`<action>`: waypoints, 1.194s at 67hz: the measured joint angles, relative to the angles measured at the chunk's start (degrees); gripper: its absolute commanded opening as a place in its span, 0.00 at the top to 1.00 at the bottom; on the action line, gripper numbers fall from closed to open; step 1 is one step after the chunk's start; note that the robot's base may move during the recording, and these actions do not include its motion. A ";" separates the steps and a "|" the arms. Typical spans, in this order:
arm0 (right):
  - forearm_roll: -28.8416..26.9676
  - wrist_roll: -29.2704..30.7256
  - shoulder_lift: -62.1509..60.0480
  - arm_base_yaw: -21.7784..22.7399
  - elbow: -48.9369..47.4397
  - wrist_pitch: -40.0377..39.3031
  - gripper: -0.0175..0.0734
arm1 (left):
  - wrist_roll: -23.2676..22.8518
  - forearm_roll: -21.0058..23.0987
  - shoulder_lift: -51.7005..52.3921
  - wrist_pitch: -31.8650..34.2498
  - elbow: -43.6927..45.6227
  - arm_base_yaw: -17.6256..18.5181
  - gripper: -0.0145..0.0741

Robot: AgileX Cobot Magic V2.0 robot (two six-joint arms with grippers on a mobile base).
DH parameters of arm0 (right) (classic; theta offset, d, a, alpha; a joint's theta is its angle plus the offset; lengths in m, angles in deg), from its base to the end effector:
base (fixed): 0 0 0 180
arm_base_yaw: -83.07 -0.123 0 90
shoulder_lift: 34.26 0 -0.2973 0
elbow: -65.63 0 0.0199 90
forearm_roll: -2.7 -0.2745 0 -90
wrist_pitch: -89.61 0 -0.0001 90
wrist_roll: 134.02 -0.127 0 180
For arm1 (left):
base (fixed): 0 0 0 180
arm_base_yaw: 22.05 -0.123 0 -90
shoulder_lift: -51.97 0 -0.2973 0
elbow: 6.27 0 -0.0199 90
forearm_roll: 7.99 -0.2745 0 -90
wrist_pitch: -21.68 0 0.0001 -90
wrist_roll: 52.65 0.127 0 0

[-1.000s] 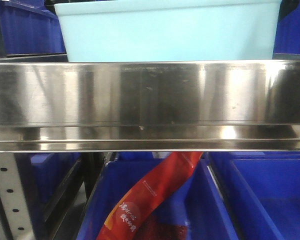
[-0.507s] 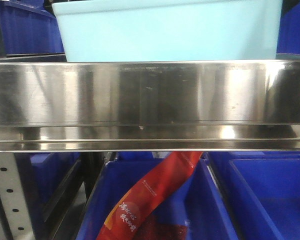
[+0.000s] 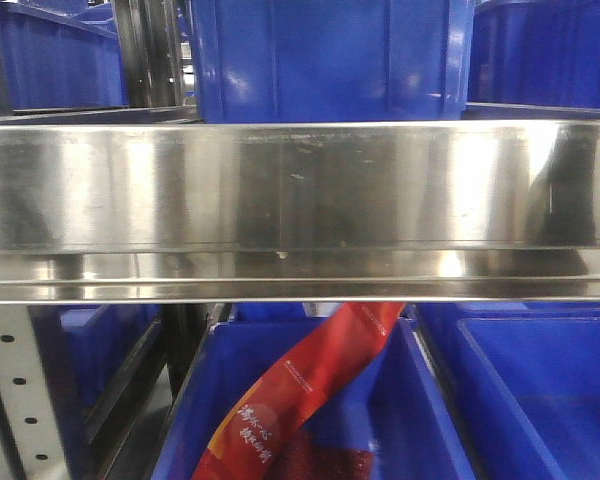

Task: Fetch blue bin and place on conveyor start
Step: 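Hold the teal bin with both grippers while backing away from the shelf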

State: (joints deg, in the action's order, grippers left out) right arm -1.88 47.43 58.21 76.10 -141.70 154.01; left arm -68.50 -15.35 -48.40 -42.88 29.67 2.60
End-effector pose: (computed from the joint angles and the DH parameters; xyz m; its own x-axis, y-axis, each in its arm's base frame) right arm 0.3475 0.0517 0.4729 -0.6326 -0.0680 -0.7715 -0.1703 0.9840 0.0529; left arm 0.3613 -0.1496 0.4727 -0.6286 0.0487 -0.7762 0.1993 0.9748 -0.1002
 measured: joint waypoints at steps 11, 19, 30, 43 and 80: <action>-0.14 -0.41 -3.17 -0.23 0.00 -8.27 0.98 | -0.22 -1.42 3.43 7.87 0.00 0.00 0.96; -0.04 -0.52 -3.85 -0.23 -0.11 -11.53 0.98 | -0.22 -1.81 3.82 11.11 0.00 0.00 0.96; -0.04 -0.52 -3.74 -0.23 -0.11 -11.56 0.98 | -0.22 -1.93 3.82 10.81 0.00 0.00 0.96; -0.04 -0.52 -3.74 -0.23 -0.11 -11.45 0.98 | -0.22 -2.06 3.82 10.81 0.00 0.00 0.96; 0.28 -0.52 -3.74 -0.23 -0.11 -12.75 0.98 | -0.22 -2.40 3.82 14.27 0.00 0.00 0.96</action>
State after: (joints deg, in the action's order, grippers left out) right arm -1.60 46.91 54.48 75.87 -141.80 141.26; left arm -68.72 -17.76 -44.58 -28.61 29.67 2.60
